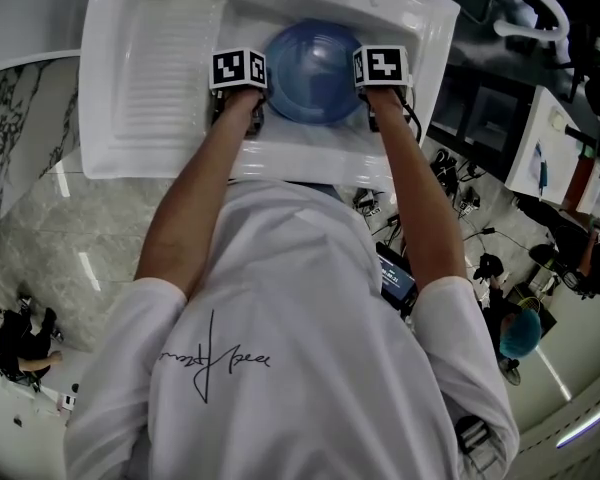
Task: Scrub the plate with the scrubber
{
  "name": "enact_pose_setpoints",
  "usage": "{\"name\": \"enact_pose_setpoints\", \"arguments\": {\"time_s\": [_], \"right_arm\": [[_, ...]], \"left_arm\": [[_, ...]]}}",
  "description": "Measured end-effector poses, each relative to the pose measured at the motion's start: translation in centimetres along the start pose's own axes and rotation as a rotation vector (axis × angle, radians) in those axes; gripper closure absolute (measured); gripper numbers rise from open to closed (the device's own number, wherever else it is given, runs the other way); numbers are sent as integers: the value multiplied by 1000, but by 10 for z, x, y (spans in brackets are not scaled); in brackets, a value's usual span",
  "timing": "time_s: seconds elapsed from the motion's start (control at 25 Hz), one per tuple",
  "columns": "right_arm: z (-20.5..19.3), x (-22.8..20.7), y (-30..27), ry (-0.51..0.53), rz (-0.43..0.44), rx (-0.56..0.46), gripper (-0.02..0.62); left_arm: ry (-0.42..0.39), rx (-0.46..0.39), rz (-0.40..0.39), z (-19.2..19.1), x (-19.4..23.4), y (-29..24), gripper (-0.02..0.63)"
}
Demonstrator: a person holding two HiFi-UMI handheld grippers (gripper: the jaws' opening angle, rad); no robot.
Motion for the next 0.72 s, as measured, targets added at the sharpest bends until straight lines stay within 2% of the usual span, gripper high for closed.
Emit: {"name": "enact_pose_setpoints", "arguments": {"time_s": [0.12, 0.4, 0.6, 0.72], "right_arm": [[7, 1, 10, 2, 24, -56, 526], [8, 51, 24, -88, 287, -128, 523], [0, 96, 22, -249, 494, -90, 525], [-7, 114, 17, -288, 548, -54, 525]], "left_arm": [[1, 2, -2, 0, -1, 0, 534], [-1, 0, 0, 0, -1, 0, 534], [2, 0, -2, 0, -2, -1, 534], [-1, 0, 0, 1, -2, -1, 533]]}}
Point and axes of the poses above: the fingertips, and each gripper's own axes: y backward along the fingers, x to its left, z out of its top, the point moved 2 cm from there along y, backward along the fingers
